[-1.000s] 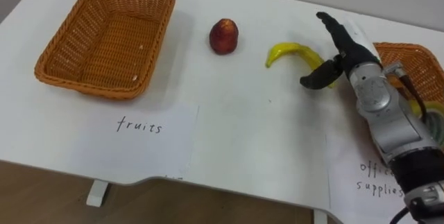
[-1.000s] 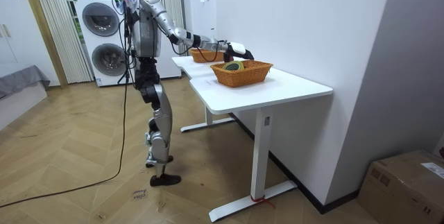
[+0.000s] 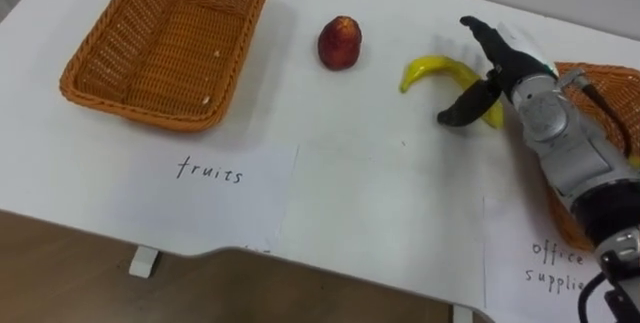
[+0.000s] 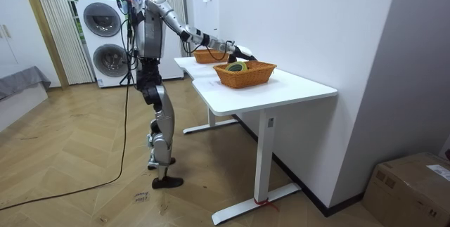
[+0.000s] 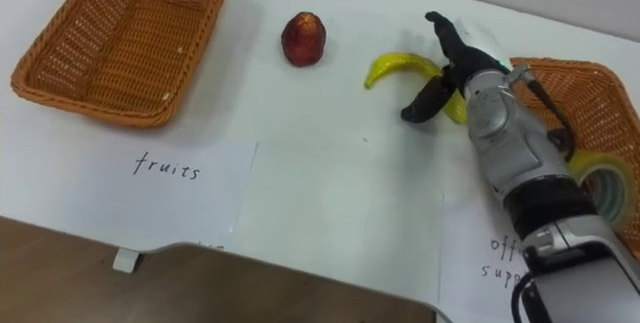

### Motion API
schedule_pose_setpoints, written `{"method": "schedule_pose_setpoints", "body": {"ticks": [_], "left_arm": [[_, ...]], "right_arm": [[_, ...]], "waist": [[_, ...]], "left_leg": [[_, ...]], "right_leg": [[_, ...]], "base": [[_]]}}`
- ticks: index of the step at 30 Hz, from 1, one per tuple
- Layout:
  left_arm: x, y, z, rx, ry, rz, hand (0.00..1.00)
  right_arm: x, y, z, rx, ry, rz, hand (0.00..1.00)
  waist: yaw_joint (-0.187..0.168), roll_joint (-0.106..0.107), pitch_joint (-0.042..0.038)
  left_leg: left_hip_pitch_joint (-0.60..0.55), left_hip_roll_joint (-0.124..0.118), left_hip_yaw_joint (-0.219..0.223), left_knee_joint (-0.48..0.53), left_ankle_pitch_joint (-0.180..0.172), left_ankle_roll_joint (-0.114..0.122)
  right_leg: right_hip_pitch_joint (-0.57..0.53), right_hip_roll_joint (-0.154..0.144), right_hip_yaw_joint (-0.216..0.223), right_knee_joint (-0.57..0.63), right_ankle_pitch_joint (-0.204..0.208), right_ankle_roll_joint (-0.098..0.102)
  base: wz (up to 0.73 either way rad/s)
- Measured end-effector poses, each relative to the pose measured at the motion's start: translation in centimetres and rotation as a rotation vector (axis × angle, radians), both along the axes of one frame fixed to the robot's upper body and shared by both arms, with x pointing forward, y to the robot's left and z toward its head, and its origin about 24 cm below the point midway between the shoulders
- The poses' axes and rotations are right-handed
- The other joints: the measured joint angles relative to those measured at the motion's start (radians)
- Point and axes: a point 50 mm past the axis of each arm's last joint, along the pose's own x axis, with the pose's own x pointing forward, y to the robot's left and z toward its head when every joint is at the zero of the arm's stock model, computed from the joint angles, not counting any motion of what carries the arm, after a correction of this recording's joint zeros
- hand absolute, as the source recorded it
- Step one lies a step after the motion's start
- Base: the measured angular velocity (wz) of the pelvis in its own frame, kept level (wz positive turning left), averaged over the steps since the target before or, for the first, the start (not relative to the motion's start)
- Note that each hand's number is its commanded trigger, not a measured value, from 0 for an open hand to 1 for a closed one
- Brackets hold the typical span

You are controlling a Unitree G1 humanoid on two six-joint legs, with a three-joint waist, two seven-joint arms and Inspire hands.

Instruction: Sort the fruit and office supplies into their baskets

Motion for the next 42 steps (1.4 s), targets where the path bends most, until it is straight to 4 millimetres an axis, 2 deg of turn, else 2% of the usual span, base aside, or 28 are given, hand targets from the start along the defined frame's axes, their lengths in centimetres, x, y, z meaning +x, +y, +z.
{"method": "schedule_pose_setpoints", "body": {"ticks": [9, 12, 21, 30, 42], "left_arm": [[-0.2, 0.3, 0.0, -0.005, 0.019, -0.002, 0.0], [-0.3, 0.5, 0.0, -0.002, 0.024, -0.001, 0.0], [-0.5, 0.7, 0.0, 0.005, 0.044, 0.002, 0.0], [-0.2, 1.1, 0.3, 0.014, 0.034, 0.0, 0.0], [0.1, 1.2, 0.4, 0.019, 0.028, -0.002, 0.0]], "right_arm": [[0.0, -0.9, 0.4, -0.027, -0.005, -0.017, 0.0], [0.1, -1.1, 0.5, -0.057, 0.001, -0.023, 0.0], [0.2, -1.6, 0.3, -0.07, 0.02, -0.049, 0.0], [0.7, -2.0, 0.8, -0.034, 0.068, -0.053, 0.0], [0.7, -3.1, 0.9, -0.02, 0.121, -0.065, 0.0]], "waist": [[0.009, -0.002, -0.0011], [0.008, -0.002, -0.0011], [0.014, -0.002, -0.0009], [0.013, 0.0, 0.0005], [0.044, 0.002, 0.0018]], "left_leg": [[-0.034, -0.001, -0.013, 0.023, 0.0, -0.001], [-0.043, -0.001, -0.026, 0.029, 0.001, -0.003], [-0.048, -0.001, -0.034, 0.031, 0.006, -0.004], [-0.051, -0.001, -0.033, 0.03, 0.006, -0.004], [-0.05, 0.0, -0.031, 0.03, 0.006, -0.005]], "right_leg": [[-0.016, -0.002, -0.023, 0.002, 0.004, -0.004], [-0.016, -0.005, -0.049, 0.002, 0.005, -0.005], [-0.015, -0.01, -0.077, 0.003, 0.008, -0.008], [-0.016, -0.008, -0.081, 0.001, 0.008, -0.008], [-0.015, -0.007, -0.079, 0.0, 0.009, -0.009]], "base": [[0.06], [0.1], [0.03], [0.0], [0.0]]}}
